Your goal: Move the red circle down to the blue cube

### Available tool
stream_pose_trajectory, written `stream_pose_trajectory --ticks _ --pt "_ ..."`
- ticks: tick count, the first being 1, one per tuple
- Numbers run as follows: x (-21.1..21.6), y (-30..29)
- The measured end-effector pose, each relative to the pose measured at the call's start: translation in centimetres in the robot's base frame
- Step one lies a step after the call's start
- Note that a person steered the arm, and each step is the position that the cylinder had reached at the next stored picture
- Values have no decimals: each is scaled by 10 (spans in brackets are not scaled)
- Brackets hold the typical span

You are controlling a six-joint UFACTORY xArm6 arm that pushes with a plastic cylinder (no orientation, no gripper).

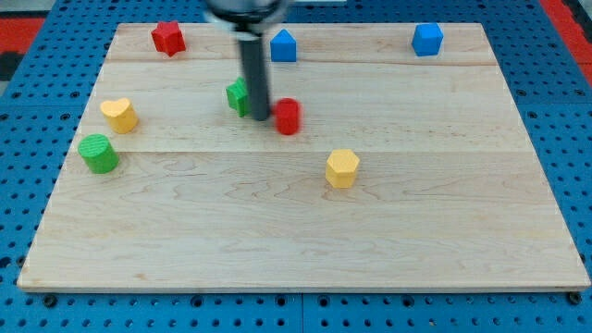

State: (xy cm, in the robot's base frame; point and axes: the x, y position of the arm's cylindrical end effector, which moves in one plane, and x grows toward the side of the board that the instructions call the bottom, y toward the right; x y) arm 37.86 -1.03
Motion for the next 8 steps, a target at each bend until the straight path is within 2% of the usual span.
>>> stream_pose_trajectory --ticks 1,2,3,4,5,6,8 --pt "-1 97" --pt "18 78" --pt "31 108" --pt "27 169" --pt "27 181" --pt "27 143" --pt "27 130"
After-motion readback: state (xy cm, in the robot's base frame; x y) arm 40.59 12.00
